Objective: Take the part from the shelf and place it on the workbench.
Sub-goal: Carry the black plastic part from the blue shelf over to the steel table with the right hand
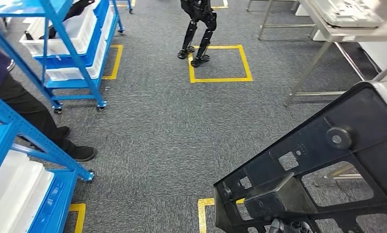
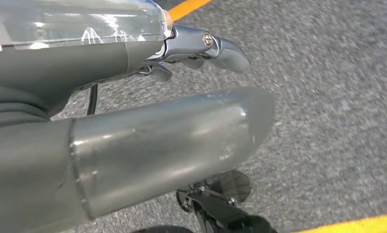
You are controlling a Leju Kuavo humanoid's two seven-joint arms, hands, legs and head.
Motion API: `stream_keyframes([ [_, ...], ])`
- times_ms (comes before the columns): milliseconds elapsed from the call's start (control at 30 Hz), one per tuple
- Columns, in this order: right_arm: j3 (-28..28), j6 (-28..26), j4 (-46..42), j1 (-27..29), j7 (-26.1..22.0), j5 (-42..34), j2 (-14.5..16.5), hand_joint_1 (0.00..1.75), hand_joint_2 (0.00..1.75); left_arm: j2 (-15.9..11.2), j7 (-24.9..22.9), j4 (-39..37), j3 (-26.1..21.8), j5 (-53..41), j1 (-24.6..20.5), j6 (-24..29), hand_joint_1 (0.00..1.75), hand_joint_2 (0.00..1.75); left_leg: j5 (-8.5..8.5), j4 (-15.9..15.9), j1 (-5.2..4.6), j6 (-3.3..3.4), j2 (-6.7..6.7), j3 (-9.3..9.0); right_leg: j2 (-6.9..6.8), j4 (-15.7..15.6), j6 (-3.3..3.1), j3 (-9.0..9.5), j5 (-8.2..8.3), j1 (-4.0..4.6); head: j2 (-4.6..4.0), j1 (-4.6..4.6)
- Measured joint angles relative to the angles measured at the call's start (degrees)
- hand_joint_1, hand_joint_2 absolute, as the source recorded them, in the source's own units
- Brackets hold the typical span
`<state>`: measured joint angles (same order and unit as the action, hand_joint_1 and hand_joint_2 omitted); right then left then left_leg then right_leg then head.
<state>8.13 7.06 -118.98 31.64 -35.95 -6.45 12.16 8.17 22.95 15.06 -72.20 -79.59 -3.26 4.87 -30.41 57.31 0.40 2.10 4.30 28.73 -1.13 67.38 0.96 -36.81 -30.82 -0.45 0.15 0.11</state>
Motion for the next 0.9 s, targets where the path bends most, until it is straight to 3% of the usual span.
stream_keyframes([
  [67,0.1,0.0,0.1,-0.2,0.1,0.2,0.0,1.75,1.75,0.0,0.0,0.0,0.0,0.0,-0.1,-0.1,0.00,0.00,-0.29,0.0,-0.19,-0.30,1.06,-0.30,-2.72,-6.7,-0.77,3.73,1.95,0.73,0.00,0.00],
  [100,0.2,0.0,0.1,-0.3,0.1,0.3,0.0,1.75,1.75,0.0,0.0,0.0,0.0,0.0,-0.1,-0.1,0.00,0.00,-0.42,0.1,-0.27,-0.50,1.57,-0.42,-3.54,-8.2,-1.09,4.42,2.11,1.10,0.00,0.00],
  [133,0.2,0.0,0.1,-0.4,0.1,0.3,-0.1,1.75,1.75,0.0,0.0,0.0,0.0,0.0,-0.1,-0.2,0.00,0.00,-0.51,0.0,-0.32,-0.72,2.12,-0.51,-3.54,-8.5,-1.32,4.41,1.98,1.39,0.00,0.00],
  [200,0.3,0.0,0.1,-0.4,0.2,0.4,-0.1,1.75,1.75,0.0,0.0,0.0,0.0,0.0,-0.2,-0.2,0.00,0.00,-0.88,0.1,-0.29,-1.25,2.58,-0.78,-2.10,-8.9,-1.78,4.36,2.33,1.21,0.00,-0.01],
  [267,0.5,0.0,0.1,-0.5,0.3,0.5,-0.1,1.75,1.75,0.0,0.0,0.0,0.0,0.0,-0.3,-0.2,0.00,0.00,-2.78,2.5,-0.14,-1.73,0.08,0.05,-0.78,-9.6,-2.44,4.56,2.81,0.73,0.00,-0.02],
  [333,0.7,-0.1,0.3,-0.7,0.4,0.6,-0.1,1.75,1.75,0.0,0.0,0.0,0.0,0.0,-0.1,-0.2,0.00,0.00,-6.30,9.0,0.11,-2.01,-3.06,2.99,0.60,-9.8,-2.82,4.61,3.07,0.49,0.00,-0.04],
  [400,0.9,-0.5,0.6,-1.0,0.5,0.6,-0.2,1.75,1.75,-0.1,0.0,0.0,0.0,0.1,0.2,-0.3,0.00,0.00,-8.23,15.2,0.30,-2.31,-3.85,6.03,2.25,-9.7,-2.87,4.59,3.10,0.46,0.00,-0.04],
  [433,1.0,-0.7,0.9,-1.2,0.5,0.7,-0.3,1.75,1.75,-0.1,0.0,0.0,0.0,0.2,0.2,-0.4,0.00,0.00,-7.59,15.8,0.42,-2.47,-3.94,6.53,3.16,-9.6,-2.82,4.59,3.07,0.40,0.00,-0.04],
  [467,1.1,-1.0,1.1,-1.5,0.5,0.7,-0.3,1.75,1.75,-0.2,0.1,0.0,0.0,0.3,0.2,-0.6,0.00,0.00,-5.80,14.1,0.57,-2.60,-4.08,5.96,4.05,-9.3,-2.71,4.59,2.99,0.29,0.00,-0.04],
  [500,1.3,-1.2,1.4,-1.9,0.5,0.8,-0.3,1.75,1.75,-0.3,0.1,0.0,0.0,0.4,0.2,-0.7,0.00,0.00,-3.44,10.6,0.79,-2.74,-4.63,4.59,4.91,-8.9,-2.49,4.54,2.84,0.14,0.00,-0.04],
  [567,1.8,-1.5,1.9,-2.8,0.5,0.8,-0.4,1.75,1.75,-0.6,0.2,0.0,-0.1,0.7,0.1,-0.9,0.00,0.00,-0.69,4.1,1.16,-2.85,-7.19,2.01,6.47,-7.9,-1.79,4.11,2.46,0.02,0.00,-0.03],
  [633,2.4,-1.8,2.5,-3.7,0.5,0.8,-0.5,1.75,1.75,-0.7,0.3,0.0,-0.2,1.1,0.1,-1.0,0.00,0.00,-0.62,2.1,1.14,-2.49,-8.60,1.38,7.73,-7.3,-1.03,3.40,2.47,-0.01,0.00,-0.01],
  [700,3.0,-2.1,3.3,-4.2,0.5,0.8,-0.8,1.75,1.75,-0.8,0.4,0.0,-0.3,1.4,0.1,-1.0,0.00,0.00,-0.25,1.9,1.02,-1.66,-7.42,1.39,8.53,-7.3,-0.34,2.87,2.80,-0.22,0.00,0.00],
  [767,3.4,-2.4,3.9,-4.6,0.5,0.8,-1.1,1.75,1.75,-0.9,0.5,0.0,-0.4,1.6,0.0,-1.1,0.00,0.00,0.22,1.5,1.03,-0.84,-6.05,1.38,6.22,-5.5,0.14,1.87,1.56,-0.15,0.00,0.06],
  [833,3.6,-2.5,4.4,-5.2,0.5,0.8,-1.3,1.75,1.75,-1.0,0.7,0.0,-0.6,1.6,0.2,-1.1,0.00,0.00,0.39,1.4,0.87,-0.40,-4.53,1.53,2.71,0.4,0.44,-0.88,-1.91,0.01,0.00,0.11],
  [900,3.7,-2.6,4.9,-5.6,0.5,0.8,-1.5,1.75,1.75,-1.0,0.7,0.0,-0.6,1.6,0.5,-1.1,0.00,0.00,0.32,1.4,0.63,-0.26,-2.81,1.64,1.58,6.8,0.58,-3.93,-4.54,-0.03,0.00,0.11],
])
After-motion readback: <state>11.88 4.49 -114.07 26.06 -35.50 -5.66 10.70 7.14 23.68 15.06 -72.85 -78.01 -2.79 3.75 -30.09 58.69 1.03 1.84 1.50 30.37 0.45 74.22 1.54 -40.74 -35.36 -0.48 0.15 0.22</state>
